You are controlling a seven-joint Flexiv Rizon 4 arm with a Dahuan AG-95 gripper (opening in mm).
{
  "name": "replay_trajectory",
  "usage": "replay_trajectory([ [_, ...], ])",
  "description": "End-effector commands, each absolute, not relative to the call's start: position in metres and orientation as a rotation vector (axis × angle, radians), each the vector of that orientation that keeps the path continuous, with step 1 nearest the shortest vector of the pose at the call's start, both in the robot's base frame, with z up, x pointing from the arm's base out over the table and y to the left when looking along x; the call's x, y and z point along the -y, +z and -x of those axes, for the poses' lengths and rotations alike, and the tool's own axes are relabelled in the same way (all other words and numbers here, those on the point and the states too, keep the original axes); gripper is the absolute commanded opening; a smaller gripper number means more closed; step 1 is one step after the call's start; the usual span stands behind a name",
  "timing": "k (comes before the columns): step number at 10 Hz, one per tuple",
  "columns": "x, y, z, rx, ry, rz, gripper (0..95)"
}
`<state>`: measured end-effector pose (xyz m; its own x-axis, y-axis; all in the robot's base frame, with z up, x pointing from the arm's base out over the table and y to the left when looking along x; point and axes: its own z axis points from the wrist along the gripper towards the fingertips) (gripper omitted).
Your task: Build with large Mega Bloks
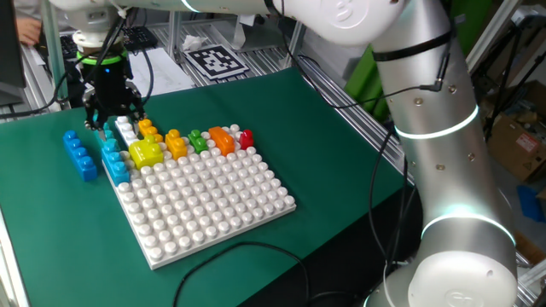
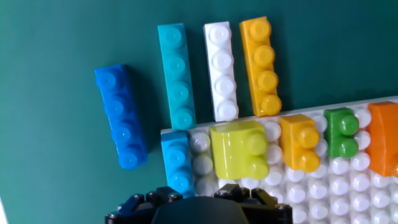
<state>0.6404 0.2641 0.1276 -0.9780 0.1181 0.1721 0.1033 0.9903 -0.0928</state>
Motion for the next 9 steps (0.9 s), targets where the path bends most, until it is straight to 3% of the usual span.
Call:
replay_trajectory([
  [1,-0.1983,0.1207,-0.6262,2.855,-0.01,0.277,0.0],
  [9,-0.1979,0.1218,-0.6261,2.841,-0.007,0.279,0.0],
])
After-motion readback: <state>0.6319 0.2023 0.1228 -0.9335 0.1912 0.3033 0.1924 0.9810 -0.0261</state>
